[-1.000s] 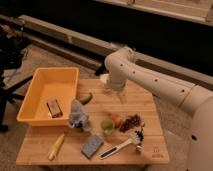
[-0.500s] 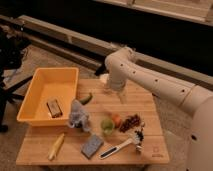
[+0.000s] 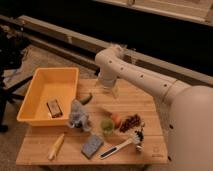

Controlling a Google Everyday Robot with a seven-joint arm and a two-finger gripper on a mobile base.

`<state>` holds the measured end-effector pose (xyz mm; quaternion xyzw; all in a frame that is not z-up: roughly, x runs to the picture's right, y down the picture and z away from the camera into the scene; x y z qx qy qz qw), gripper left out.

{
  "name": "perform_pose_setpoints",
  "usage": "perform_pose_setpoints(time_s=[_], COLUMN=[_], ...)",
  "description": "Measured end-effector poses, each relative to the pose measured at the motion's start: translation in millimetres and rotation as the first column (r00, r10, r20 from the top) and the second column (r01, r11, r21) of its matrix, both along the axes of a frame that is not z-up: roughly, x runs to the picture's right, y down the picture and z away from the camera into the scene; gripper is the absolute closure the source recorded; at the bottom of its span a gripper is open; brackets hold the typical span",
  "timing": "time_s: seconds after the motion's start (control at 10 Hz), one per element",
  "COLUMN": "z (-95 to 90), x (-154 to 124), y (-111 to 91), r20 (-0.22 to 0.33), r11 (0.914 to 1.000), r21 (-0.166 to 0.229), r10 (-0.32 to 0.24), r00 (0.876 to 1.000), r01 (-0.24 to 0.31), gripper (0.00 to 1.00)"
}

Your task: Place pepper in table surface

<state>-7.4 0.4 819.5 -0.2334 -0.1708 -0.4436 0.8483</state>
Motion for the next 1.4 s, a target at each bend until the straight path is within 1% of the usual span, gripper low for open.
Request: perform_pose_setpoints(time_s=[0.2,0.4,0.6,0.7,0.8,1.2,1.4], z=[11.4,21.0,31.4,34.3,39.0,48.6,50.8], x=[-17,-40,-57,-69,-87,-109,-112], y=[-2,-1,6,9,15,37,42], r20=[0.021,0.043,0.071,0.09,0.117,0.179,0.201], r11=[0.9986,0.9948,0.9891,0.9869,0.9836,0.977,0.9759], r21=[0.005,0.005,-0.006,-0.012,-0.02,-0.052,-0.062], r10=[-0.053,-0.102,-0.146,-0.16,-0.176,-0.195,-0.193], r00=[0.998,0.994,0.987,0.983,0.977,0.964,0.96], r01=[0.053,0.102,0.147,0.161,0.179,0.207,0.209], gripper=[0.2,0.2,0.2,0.2,0.2,0.2,0.2])
